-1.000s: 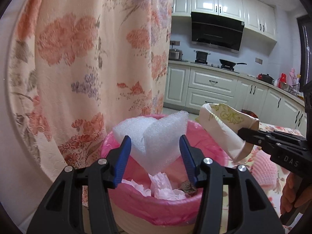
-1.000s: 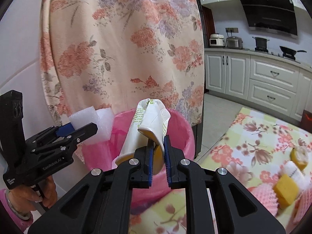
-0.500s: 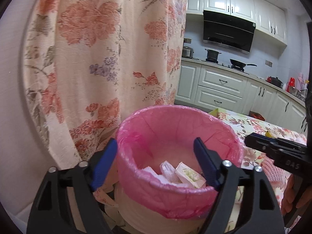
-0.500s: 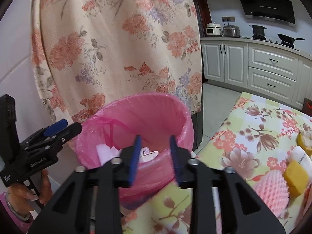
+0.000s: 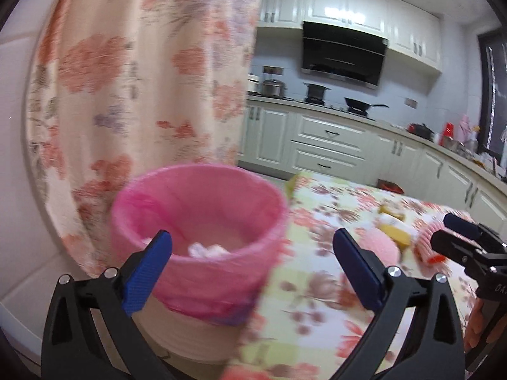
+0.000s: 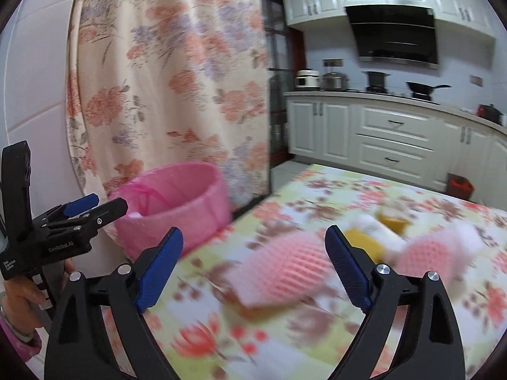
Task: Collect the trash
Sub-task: 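Move both open tools back over the pink fruit nets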
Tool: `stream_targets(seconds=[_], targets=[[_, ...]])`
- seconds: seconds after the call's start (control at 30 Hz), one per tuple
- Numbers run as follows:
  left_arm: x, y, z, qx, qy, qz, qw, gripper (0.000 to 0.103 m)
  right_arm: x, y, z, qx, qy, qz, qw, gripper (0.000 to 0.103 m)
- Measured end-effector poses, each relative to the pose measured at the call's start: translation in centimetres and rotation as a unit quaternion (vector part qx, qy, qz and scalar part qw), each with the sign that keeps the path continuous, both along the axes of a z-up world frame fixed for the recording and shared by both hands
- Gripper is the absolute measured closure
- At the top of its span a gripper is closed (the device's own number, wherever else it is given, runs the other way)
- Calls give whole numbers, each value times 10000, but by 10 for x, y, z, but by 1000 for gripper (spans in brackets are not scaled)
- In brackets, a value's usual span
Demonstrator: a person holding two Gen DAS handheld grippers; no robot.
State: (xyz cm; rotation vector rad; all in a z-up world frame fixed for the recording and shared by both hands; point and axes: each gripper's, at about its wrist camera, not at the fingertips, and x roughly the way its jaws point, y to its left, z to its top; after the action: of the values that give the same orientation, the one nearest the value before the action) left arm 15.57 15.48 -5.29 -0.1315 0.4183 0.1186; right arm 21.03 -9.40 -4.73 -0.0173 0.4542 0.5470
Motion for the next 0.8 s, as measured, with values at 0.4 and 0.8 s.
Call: stream_targets(seconds=[0.4,0.8], targets=[[12,-95,-24,-100,201,-672,9975,5,-23,-96,-29,200,297,-852,9957,15],[31,-147,-42,214,450,-981,9939,5,-26,-166,-52,511,572,-1733,9819,15]])
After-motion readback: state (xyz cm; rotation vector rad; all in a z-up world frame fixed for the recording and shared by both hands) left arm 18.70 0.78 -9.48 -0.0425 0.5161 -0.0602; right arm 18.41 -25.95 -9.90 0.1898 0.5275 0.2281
